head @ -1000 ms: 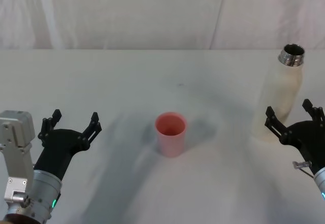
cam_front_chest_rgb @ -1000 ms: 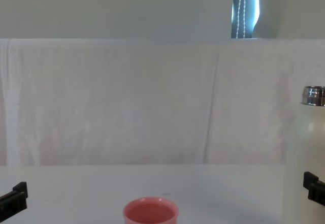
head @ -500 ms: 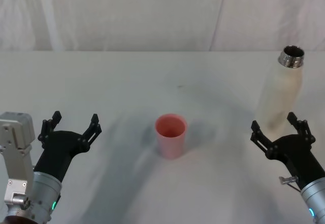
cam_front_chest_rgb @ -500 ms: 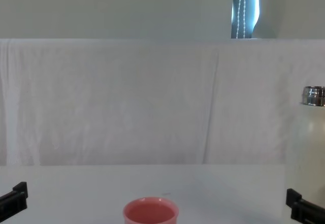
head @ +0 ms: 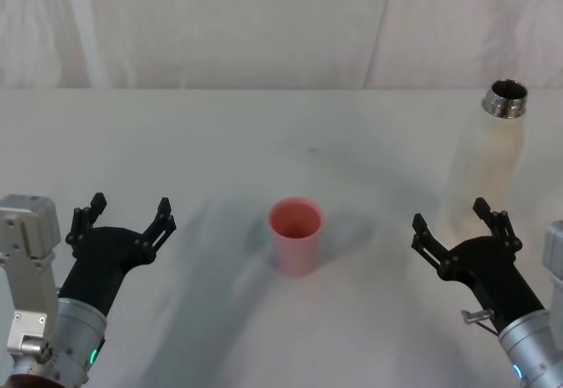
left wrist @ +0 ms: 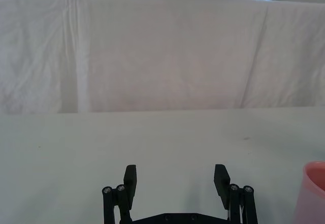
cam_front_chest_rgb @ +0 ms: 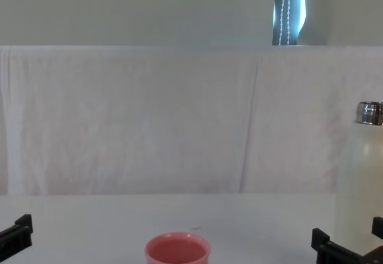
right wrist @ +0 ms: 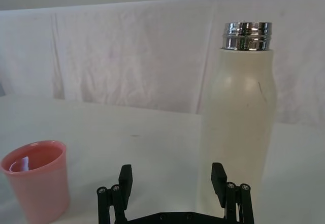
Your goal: Grasp the thermos with one hand and pour water into the cup lid.
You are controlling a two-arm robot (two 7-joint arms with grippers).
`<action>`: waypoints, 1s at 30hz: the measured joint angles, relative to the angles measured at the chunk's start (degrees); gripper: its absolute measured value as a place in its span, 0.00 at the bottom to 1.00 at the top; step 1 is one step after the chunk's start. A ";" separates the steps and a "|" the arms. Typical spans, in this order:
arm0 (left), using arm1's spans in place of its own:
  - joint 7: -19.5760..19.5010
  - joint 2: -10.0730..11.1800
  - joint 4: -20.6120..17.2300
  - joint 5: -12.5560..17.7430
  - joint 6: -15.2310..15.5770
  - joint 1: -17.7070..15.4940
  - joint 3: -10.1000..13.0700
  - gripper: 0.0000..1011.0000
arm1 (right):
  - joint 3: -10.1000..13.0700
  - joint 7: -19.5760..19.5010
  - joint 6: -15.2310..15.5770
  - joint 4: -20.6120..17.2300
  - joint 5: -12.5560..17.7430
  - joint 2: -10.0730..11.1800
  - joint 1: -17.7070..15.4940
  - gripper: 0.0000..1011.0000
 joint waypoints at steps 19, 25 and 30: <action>0.00 0.00 0.00 0.00 0.00 0.00 0.00 0.99 | -0.35 0.22 -0.22 0.43 0.13 -0.06 -0.05 0.99; 0.00 0.00 0.00 0.00 0.00 0.00 0.00 0.99 | -0.32 0.22 -0.21 0.41 0.17 -0.06 -0.04 0.99; 0.00 0.00 0.00 0.00 0.00 0.00 0.00 0.99 | -0.30 0.22 -0.19 0.38 0.17 -0.06 -0.04 0.99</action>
